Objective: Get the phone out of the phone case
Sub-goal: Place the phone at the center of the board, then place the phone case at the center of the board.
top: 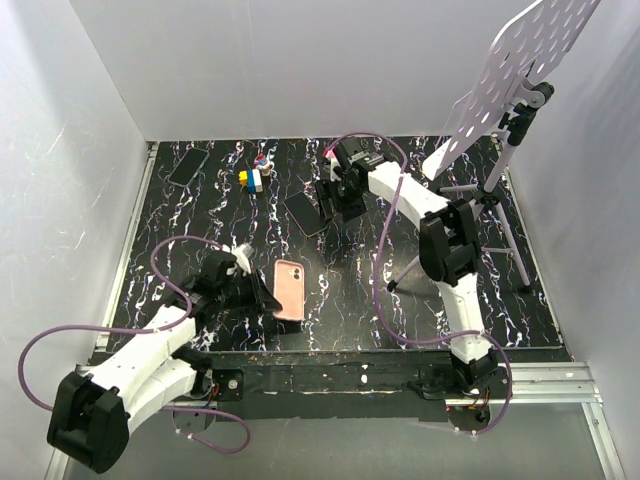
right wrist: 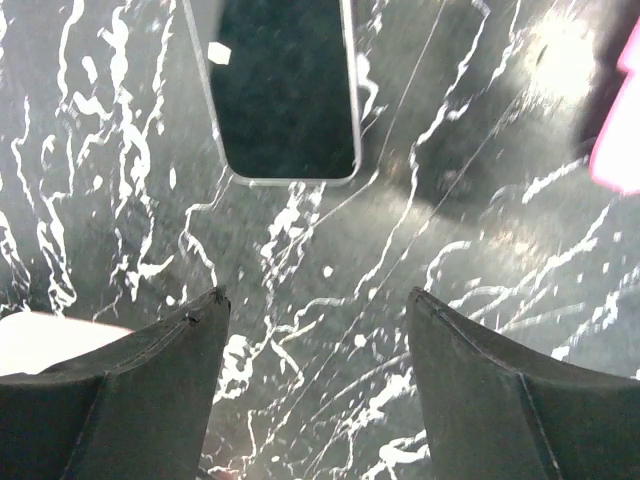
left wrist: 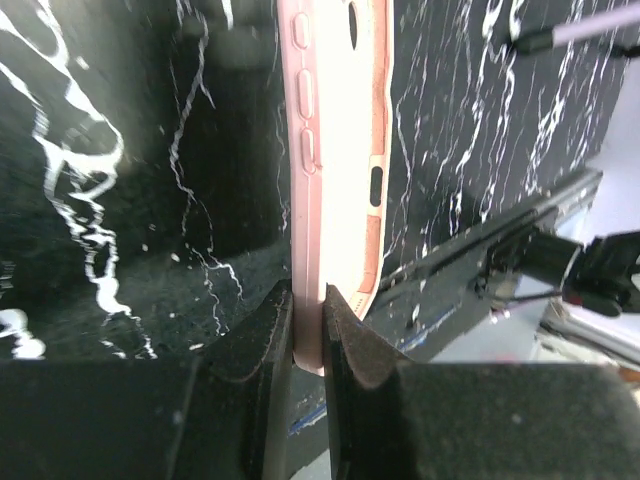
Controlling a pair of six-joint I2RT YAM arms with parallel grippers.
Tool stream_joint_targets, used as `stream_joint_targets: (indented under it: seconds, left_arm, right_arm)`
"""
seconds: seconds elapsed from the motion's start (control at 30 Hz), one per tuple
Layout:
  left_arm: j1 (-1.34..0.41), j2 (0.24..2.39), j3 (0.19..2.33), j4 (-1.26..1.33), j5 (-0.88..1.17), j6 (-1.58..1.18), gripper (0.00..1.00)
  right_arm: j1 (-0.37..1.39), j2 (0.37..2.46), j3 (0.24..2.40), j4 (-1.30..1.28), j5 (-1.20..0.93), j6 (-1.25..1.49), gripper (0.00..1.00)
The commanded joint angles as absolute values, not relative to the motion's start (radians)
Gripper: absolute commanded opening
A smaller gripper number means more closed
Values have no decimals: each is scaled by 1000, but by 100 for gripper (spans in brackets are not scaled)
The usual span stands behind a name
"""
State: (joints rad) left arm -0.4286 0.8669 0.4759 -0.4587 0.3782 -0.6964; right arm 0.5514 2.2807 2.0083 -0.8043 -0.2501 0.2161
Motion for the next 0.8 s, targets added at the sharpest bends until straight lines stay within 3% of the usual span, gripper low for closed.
stream_joint_targets:
  seconds: [0.0, 0.17, 0.33, 0.37, 0.43, 0.5, 0.53, 0.67, 0.77]
  left_arm:
    - [-486, 926, 371, -194, 589, -830, 0]
    - [-662, 1132, 437, -39, 617, -838, 0]
    - [-681, 1284, 543, -5, 627, -825, 1]
    - [-681, 1299, 561, -6, 640, -825, 12]
    - [-681, 1316, 612, -105, 646, -789, 54]
    - [-680, 1295, 627, -190, 649, -753, 89]
    - [-681, 1272, 632, -239, 640, -726, 98]
    - [-670, 1158, 664, -473, 525, -635, 98]
    - [-617, 1066, 722, -697, 232, -629, 98]
  right_arm:
    - [613, 2106, 1893, -799, -143, 221, 77]
    - [652, 1965, 1732, -704, -140, 268, 77]
    - [672, 1892, 1637, -672, -138, 298, 77]
    - [675, 1884, 1625, -667, -137, 301, 77]
    - [680, 1872, 1603, -660, -135, 304, 77]
    - [681, 1862, 1591, -658, -127, 308, 77]
    - [683, 1858, 1586, -655, -123, 311, 77]
    - [692, 1848, 1569, -637, -127, 321, 77]
    - [710, 1848, 1569, -641, -103, 327, 77]
